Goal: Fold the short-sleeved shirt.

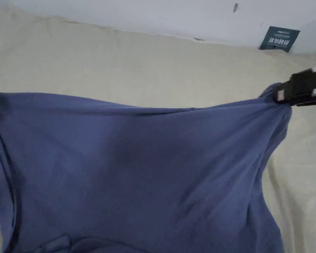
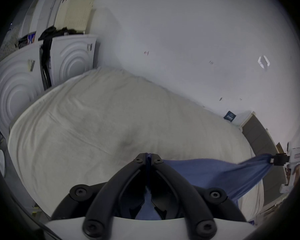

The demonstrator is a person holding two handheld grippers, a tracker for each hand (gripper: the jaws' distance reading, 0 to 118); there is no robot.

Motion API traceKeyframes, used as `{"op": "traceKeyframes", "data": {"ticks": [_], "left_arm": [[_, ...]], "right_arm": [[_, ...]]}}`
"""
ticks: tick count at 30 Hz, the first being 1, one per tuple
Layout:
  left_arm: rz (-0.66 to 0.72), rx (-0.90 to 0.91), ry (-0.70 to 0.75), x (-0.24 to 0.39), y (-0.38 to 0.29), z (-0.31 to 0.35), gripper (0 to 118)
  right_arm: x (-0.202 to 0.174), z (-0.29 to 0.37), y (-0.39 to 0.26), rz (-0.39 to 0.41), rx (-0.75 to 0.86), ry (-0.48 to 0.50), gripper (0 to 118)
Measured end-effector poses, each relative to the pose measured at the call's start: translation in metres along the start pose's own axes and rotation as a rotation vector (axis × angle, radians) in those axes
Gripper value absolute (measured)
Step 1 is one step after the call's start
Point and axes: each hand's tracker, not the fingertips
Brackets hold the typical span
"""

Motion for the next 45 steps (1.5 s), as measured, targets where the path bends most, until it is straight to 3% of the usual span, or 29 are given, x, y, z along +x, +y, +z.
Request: {"op": "traceKeyframes", "data": {"ticks": [6, 7, 14, 19, 25, 29, 33, 36, 41, 45], "left_arm": [[-0.07, 0.107, -0.051, 0.023, 0.032, 0.074, 5], [-0.077, 0.133, -0.075, 0.028, 0.04, 0.086, 5], [-0.085, 0.3, -0.162, 0.077, 0.117, 0.139, 5], [-0.128, 0.369, -0.103, 0.126, 0.185, 0.139, 5], [-0.168, 0.401, 0.032, 0.179, 0.257, 0.111, 5], [-0.205, 0.44, 0.141, 0.215, 0.302, 0.08, 5], [-0.267, 0.5, 0.192, 0.249, 0.34, 0.045, 5], [-0.298, 0.572, 0.231, 0.265, 0.358, 0.021, 5], [-0.156, 0.677, 0.147, 0.261, 0.372, -0.017, 5], [-0.215, 0.669, 0.205, 0.253, 0.36, -0.054, 5]], "right_arm": [[-0.006, 0.134, -0.032, -0.089, 0.157, 0.038, 4], [0.013, 0.144, -0.026, -0.095, 0.188, 0.046, 4], [0.015, 0.222, 0.022, -0.042, 0.396, -0.088, 4], [0.011, 0.248, 0.081, -0.074, 0.525, -0.164, 4], [0.001, 0.243, 0.161, -0.083, 0.602, -0.283, 4], [-0.004, 0.227, 0.218, -0.132, 0.638, -0.306, 4], [-0.011, 0.204, 0.271, -0.141, 0.695, -0.408, 4], [-0.012, 0.188, 0.299, -0.171, 0.758, -0.408, 4], [-0.01, 0.154, 0.322, -0.193, 0.843, -0.384, 4], [-0.005, 0.119, 0.323, -0.193, 0.858, -0.368, 4]]}}
